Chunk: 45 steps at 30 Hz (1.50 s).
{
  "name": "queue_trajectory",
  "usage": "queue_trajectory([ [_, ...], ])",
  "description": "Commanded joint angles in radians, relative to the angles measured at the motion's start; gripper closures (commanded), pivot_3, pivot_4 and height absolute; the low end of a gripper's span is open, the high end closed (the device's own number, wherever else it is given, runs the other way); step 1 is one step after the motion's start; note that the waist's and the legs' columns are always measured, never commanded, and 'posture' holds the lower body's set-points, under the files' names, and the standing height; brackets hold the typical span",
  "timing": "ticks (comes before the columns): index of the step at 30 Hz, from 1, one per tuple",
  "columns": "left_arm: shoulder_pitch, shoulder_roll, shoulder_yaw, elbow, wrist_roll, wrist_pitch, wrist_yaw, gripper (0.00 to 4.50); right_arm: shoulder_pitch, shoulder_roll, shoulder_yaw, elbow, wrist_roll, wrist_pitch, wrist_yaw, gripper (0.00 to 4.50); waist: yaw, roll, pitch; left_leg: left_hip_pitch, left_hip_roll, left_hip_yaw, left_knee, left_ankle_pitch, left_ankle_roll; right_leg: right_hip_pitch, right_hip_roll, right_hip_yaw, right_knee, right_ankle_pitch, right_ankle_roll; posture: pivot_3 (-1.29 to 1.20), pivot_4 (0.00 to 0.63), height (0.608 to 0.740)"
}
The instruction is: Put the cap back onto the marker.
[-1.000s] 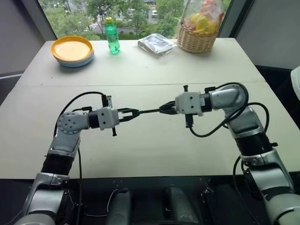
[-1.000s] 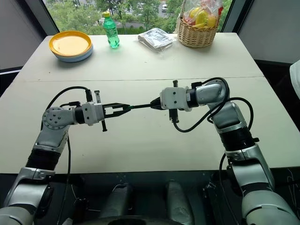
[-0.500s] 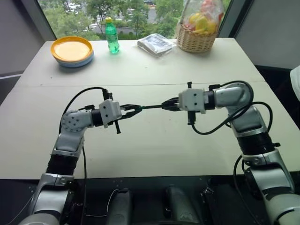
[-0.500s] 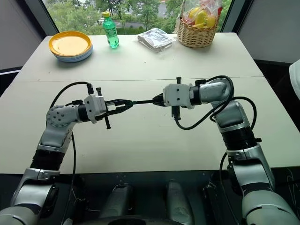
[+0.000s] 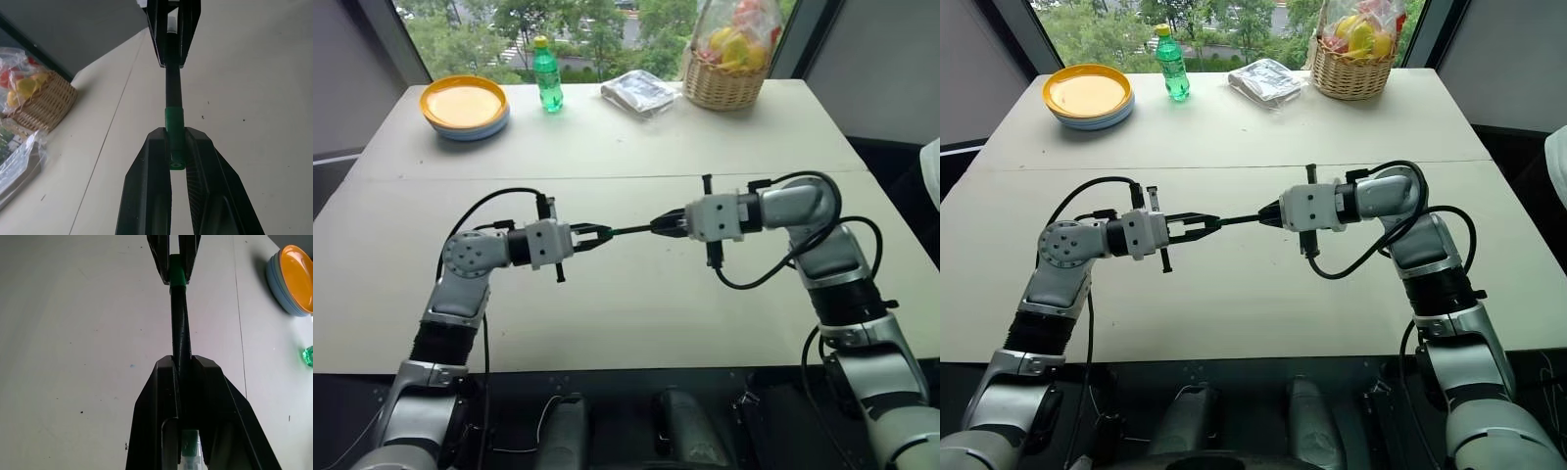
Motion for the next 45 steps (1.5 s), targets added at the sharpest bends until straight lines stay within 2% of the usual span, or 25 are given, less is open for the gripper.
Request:
queue_trajectory([
  [1, -0.086, -0.084, -0.075, -0.115, -0.073, -0.04, 0.023, 4.5, -0.015, 0.104, 0.135, -0.113, 0.094, -0.089, 0.044, 4.46, 0.0, 0.0, 0.0, 0.0, 0.0, 0.0, 0.0, 0.0, 0.0, 0.0, 0.0, 0.0, 0.0, 0.0, 0.0, 0.0, 0.15, 0.74],
  [13, -0.028, -0.027, -0.033, -0.105, -0.056, 0.006, 0.025, 4.5, -0.036, 0.095, 0.111, -0.043, 0.071, -0.088, 0.03, 4.46, -0.001, 0.0, 0.0, 0.0, 0.0, 0.0, 0.0, 0.0, 0.0, 0.0, 0.0, 0.0, 0.0, 0.0, 0.0, 0.0, 0.15, 0.74],
  [14, -0.019, -0.018, -0.023, -0.109, -0.056, 0.012, 0.031, 3.49, -0.051, 0.092, 0.104, -0.011, 0.062, -0.098, 0.026, 4.5, -0.004, 0.0, 0.0, 0.0, 0.0, 0.0, 0.0, 0.0, 0.0, 0.0, 0.0, 0.0, 0.0, 0.0, 0.0, 0.0, 0.15, 0.74],
  [17, 0.014, 0.008, -0.002, -0.138, -0.057, 0.038, 0.05, 2.19, -0.086, 0.084, 0.092, 0.073, 0.044, -0.138, 0.015, 4.5, -0.005, 0.0, 0.0, 0.001, 0.0, 0.0, 0.0, 0.0, 0.0, 0.0, 0.0, 0.0, 0.001, 0.0, 0.0, 0.0, 0.15, 0.74],
  [21, 0.075, 0.053, 0.031, -0.201, -0.063, 0.077, 0.098, 0.05, -0.131, 0.061, 0.091, 0.177, 0.031, -0.187, -0.007, 4.5, -0.001, 0.0, 0.0, 0.0, 0.0, 0.0, 0.0, 0.0, 0.0, 0.0, 0.0, 0.0, 0.0, 0.0, 0.0, 0.0, 0.15, 0.74],
  [27, 0.176, 0.122, 0.111, -0.321, -0.084, 0.177, 0.189, 0.05, -0.165, 0.013, 0.083, 0.313, 0.006, -0.24, -0.05, 4.5, 0.0, 0.0, 0.0, 0.0, 0.0, 0.0, 0.0, 0.0, 0.0, 0.0, -0.001, 0.0, 0.0, 0.0, 0.0, 0.0, 0.15, 0.74],
  [33, 0.245, 0.158, 0.147, -0.401, -0.104, 0.266, 0.246, 0.05, -0.161, -0.03, 0.073, 0.366, -0.029, -0.193, -0.116, 4.5, -0.001, 0.0, 0.0, 0.0, 0.0, 0.0, 0.0, 0.0, 0.0, 0.0, -0.001, 0.0, 0.0, 0.0, 0.0, 0.0, 0.15, 0.74],
  [37, 0.258, 0.156, 0.169, -0.439, -0.14, 0.411, 0.311, 0.05, -0.094, -0.077, 0.013, 0.256, 0.017, 0.036, -0.147, 4.5, 0.004, 0.001, 0.0, 0.0, 0.0, 0.0, 0.0, 0.0, 0.0, 0.0, -0.001, 0.0, 0.0, 0.0, 0.0, 0.0, 0.15, 0.74],
  [42, 0.233, 0.109, 0.181, -0.444, -0.211, 0.622, 0.409, 0.05, 0.013, -0.122, -0.084, -0.002, 0.061, 0.427, -0.239, 4.5, 0.003, 0.001, 0.0, 0.0, 0.0, 0.0, 0.0, 0.0, 0.0, 0.001, -0.001, 0.0, 0.0, 0.0, 0.0, 0.0, 0.15, 0.74],
  [45, 0.203, 0.106, 0.161, -0.412, -0.216, 0.677, 0.413, 0.05, 0.078, -0.129, -0.152, -0.162, 0.075, 0.701, -0.33, 4.5, -0.001, 0.001, 0.0, 0.0, 0.0, -0.001, 0.0, 0.0, 0.0, 0.0, 0.0, 0.0, 0.0, 0.0, 0.0, 0.0, 0.15, 0.74],
])
